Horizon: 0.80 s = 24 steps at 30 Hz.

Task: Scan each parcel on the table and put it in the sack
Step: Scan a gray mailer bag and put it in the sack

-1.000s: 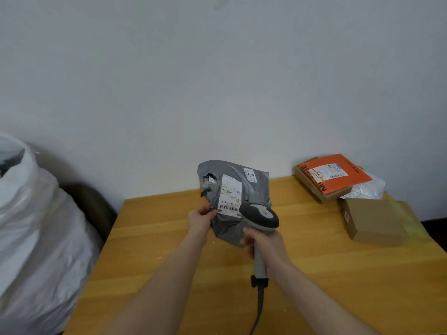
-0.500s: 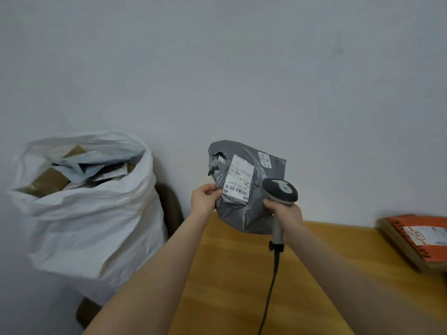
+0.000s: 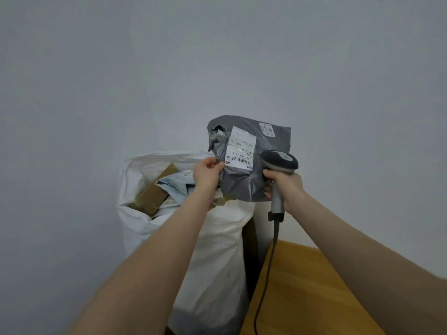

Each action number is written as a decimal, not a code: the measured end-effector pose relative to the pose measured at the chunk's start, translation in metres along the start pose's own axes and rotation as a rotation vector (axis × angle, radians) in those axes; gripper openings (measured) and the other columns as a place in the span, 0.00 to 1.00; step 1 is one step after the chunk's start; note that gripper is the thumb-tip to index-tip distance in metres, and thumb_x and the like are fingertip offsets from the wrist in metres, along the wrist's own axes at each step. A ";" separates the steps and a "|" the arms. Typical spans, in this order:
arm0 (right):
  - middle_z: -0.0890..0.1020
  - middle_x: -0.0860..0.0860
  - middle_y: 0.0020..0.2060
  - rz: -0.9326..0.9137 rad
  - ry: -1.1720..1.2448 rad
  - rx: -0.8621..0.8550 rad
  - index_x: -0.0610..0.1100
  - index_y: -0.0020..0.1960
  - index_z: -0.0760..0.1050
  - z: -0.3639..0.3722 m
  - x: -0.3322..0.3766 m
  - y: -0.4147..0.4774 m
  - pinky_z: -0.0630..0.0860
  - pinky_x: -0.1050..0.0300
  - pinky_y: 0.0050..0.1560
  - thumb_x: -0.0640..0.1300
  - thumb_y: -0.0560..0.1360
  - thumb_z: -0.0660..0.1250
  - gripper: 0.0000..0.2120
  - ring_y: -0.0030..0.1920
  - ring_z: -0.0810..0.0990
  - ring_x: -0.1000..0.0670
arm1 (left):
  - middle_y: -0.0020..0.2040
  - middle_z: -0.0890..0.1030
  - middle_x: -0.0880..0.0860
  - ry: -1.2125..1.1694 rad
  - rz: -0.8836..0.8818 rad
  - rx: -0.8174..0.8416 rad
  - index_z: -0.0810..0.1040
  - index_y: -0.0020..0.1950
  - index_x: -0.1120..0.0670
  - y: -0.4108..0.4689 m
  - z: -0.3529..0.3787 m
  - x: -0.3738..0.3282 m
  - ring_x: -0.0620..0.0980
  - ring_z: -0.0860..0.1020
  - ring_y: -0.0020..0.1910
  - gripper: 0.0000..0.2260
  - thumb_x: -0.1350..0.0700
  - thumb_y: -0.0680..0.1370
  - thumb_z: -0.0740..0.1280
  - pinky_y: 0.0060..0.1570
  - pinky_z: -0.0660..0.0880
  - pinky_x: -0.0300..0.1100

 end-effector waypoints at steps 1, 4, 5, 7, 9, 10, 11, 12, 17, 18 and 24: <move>0.81 0.45 0.37 0.003 -0.021 0.006 0.40 0.47 0.77 0.013 -0.001 0.006 0.80 0.53 0.37 0.39 0.71 0.74 0.08 0.35 0.80 0.46 | 0.57 0.80 0.59 0.016 0.001 -0.032 0.76 0.62 0.62 0.014 -0.015 0.000 0.57 0.79 0.55 0.14 0.61 0.77 0.69 0.59 0.75 0.54; 0.80 0.46 0.41 0.021 -0.063 0.020 0.41 0.50 0.75 0.041 -0.006 0.025 0.81 0.51 0.38 0.40 0.71 0.74 0.11 0.37 0.82 0.44 | 0.57 0.81 0.59 0.046 -0.042 -0.102 0.77 0.61 0.60 0.053 -0.055 0.007 0.56 0.79 0.53 0.14 0.60 0.76 0.70 0.57 0.77 0.54; 0.80 0.46 0.42 0.032 -0.069 0.029 0.42 0.50 0.75 0.048 -0.009 0.032 0.81 0.52 0.36 0.40 0.71 0.74 0.11 0.38 0.82 0.44 | 0.56 0.81 0.60 0.062 -0.065 -0.117 0.78 0.61 0.60 0.064 -0.067 0.011 0.57 0.79 0.54 0.14 0.60 0.76 0.70 0.56 0.77 0.55; 0.79 0.46 0.43 0.053 -0.103 0.053 0.42 0.47 0.75 0.060 -0.015 0.045 0.79 0.54 0.33 0.41 0.71 0.74 0.09 0.39 0.82 0.44 | 0.56 0.81 0.61 0.110 -0.103 -0.168 0.78 0.59 0.60 0.084 -0.091 0.021 0.59 0.80 0.55 0.14 0.60 0.75 0.71 0.56 0.77 0.56; 0.80 0.45 0.44 0.078 -0.142 0.077 0.41 0.49 0.76 0.071 -0.022 0.055 0.78 0.54 0.34 0.42 0.72 0.74 0.10 0.39 0.82 0.45 | 0.55 0.81 0.61 0.150 -0.129 -0.242 0.79 0.58 0.59 0.099 -0.114 0.031 0.59 0.80 0.54 0.14 0.60 0.73 0.72 0.56 0.77 0.55; 0.80 0.44 0.45 0.095 -0.153 0.091 0.40 0.51 0.76 0.077 -0.026 0.059 0.79 0.53 0.35 0.41 0.72 0.74 0.11 0.38 0.83 0.44 | 0.55 0.81 0.61 0.165 -0.140 -0.267 0.79 0.57 0.58 0.103 -0.123 0.035 0.59 0.80 0.53 0.14 0.61 0.73 0.73 0.55 0.78 0.55; 0.81 0.43 0.45 0.114 -0.162 0.105 0.40 0.52 0.76 0.084 -0.031 0.061 0.79 0.53 0.35 0.41 0.72 0.73 0.11 0.38 0.83 0.44 | 0.55 0.81 0.59 0.190 -0.142 -0.282 0.78 0.57 0.57 0.107 -0.130 0.041 0.58 0.80 0.53 0.14 0.61 0.72 0.73 0.55 0.78 0.55; 0.81 0.42 0.44 0.130 -0.165 0.115 0.40 0.51 0.76 0.089 -0.035 0.064 0.79 0.54 0.35 0.41 0.72 0.73 0.10 0.37 0.83 0.44 | 0.54 0.81 0.58 0.236 -0.135 -0.293 0.77 0.56 0.55 0.110 -0.135 0.045 0.58 0.79 0.53 0.14 0.61 0.72 0.72 0.55 0.78 0.54; 0.82 0.40 0.36 0.146 -0.140 0.103 0.39 0.45 0.74 0.108 -0.041 0.074 0.79 0.58 0.28 0.41 0.74 0.71 0.07 0.31 0.81 0.46 | 0.52 0.82 0.54 0.505 -0.004 -0.274 0.79 0.44 0.48 0.135 -0.130 0.052 0.57 0.79 0.52 0.08 0.61 0.75 0.64 0.56 0.76 0.49; 0.82 0.40 0.36 0.138 -0.129 0.094 0.39 0.44 0.74 0.111 -0.041 0.075 0.78 0.59 0.26 0.41 0.75 0.71 0.07 0.31 0.81 0.46 | 0.56 0.81 0.55 0.615 0.032 -0.208 0.81 0.47 0.50 0.141 -0.124 0.052 0.56 0.78 0.54 0.07 0.59 0.75 0.65 0.57 0.75 0.48; 0.81 0.40 0.32 0.154 -0.098 0.019 0.38 0.45 0.74 0.128 -0.048 0.077 0.79 0.57 0.29 0.40 0.75 0.71 0.07 0.27 0.80 0.47 | 0.77 0.56 0.53 1.359 0.281 0.366 0.68 0.72 0.42 0.147 -0.083 0.067 0.58 0.53 0.76 0.31 0.35 0.71 0.68 0.71 0.54 0.62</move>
Point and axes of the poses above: each hand's wrist, its own y-axis towards the middle knuckle, its own z-axis out of the palm, x = y × z, the point moved 4 cm from there along y, towards the middle knuckle
